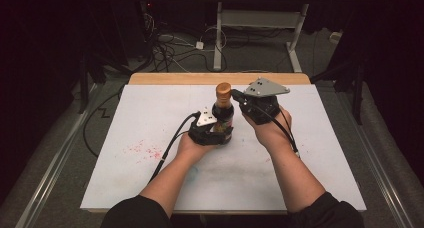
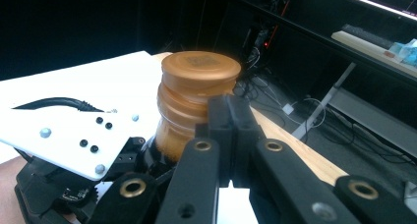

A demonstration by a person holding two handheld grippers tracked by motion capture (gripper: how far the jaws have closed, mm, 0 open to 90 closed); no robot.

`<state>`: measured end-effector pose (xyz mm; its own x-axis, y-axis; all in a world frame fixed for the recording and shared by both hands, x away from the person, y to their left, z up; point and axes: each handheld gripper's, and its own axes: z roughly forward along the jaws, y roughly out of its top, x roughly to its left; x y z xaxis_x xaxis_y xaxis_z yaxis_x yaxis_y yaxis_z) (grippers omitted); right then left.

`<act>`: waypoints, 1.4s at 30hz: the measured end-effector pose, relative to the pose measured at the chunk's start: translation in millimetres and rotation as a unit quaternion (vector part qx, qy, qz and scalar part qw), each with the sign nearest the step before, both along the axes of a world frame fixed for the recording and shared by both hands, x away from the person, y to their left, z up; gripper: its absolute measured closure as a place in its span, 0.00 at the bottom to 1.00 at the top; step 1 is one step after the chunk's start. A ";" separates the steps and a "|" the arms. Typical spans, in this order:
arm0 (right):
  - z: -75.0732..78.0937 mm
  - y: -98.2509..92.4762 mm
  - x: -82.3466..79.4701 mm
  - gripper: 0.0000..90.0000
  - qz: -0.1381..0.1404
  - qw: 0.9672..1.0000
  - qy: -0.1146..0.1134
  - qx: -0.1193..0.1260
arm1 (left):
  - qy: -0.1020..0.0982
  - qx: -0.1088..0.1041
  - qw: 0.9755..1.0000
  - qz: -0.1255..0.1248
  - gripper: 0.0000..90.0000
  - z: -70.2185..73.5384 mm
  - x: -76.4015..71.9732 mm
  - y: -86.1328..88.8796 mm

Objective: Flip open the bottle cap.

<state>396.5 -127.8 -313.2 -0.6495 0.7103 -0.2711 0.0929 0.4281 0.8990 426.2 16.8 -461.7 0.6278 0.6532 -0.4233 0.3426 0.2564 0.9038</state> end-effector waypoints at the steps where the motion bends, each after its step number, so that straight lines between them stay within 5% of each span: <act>1: 0.1 0.4 -0.3 1.00 -0.001 1.000 -0.001 0.000 | 0.000 0.001 1.000 0.000 0.32 0.0 -0.1 -0.1; 27: 6.3 2.7 0.2 1.00 0.009 1.000 -0.007 0.012 | 0.004 0.005 1.000 0.005 0.32 1.1 -0.1 -0.9; 28: 6.3 2.7 0.3 1.00 0.009 1.000 -0.006 0.013 | 0.015 -0.068 0.997 0.042 0.32 3.7 0.3 -10.5; 29: 6.2 2.6 0.5 1.00 0.009 1.000 -0.006 0.014 | 0.015 -0.068 0.997 0.042 0.32 3.8 0.3 -10.7; 30: 6.2 2.5 0.8 1.00 0.010 1.000 -0.006 0.014 | 0.003 0.006 1.000 0.006 0.32 1.0 -0.2 -0.9; 32: 6.3 2.6 1.0 1.00 0.010 1.000 -0.007 0.014 | 0.003 0.006 1.000 0.006 0.32 1.1 -0.1 -1.1; 33: 6.4 2.6 1.1 1.00 0.010 1.000 -0.007 0.014 | 0.015 -0.069 0.997 0.043 0.32 3.9 0.4 -11.0; 34: 6.7 2.5 1.5 1.00 0.011 1.000 -0.007 0.014 | 0.015 -0.068 0.997 0.043 0.32 3.9 0.4 -10.9; 35: 7.0 2.5 1.6 1.00 0.011 1.000 -0.007 0.014 | 0.004 0.000 1.000 0.009 0.32 1.2 0.0 -2.0; 40: 9.8 3.4 2.2 1.00 0.012 1.000 -0.012 0.009 | 0.004 0.006 1.000 0.007 0.32 1.4 -0.1 -1.8; 41: 10.6 4.0 1.9 1.00 0.012 1.000 -0.012 0.008 | 0.016 -0.066 0.997 0.044 0.32 4.1 0.2 -11.5; 42: 11.6 4.4 1.8 1.00 0.013 1.000 -0.014 0.007 | 0.015 -0.065 0.997 0.043 0.32 4.0 0.1 -11.6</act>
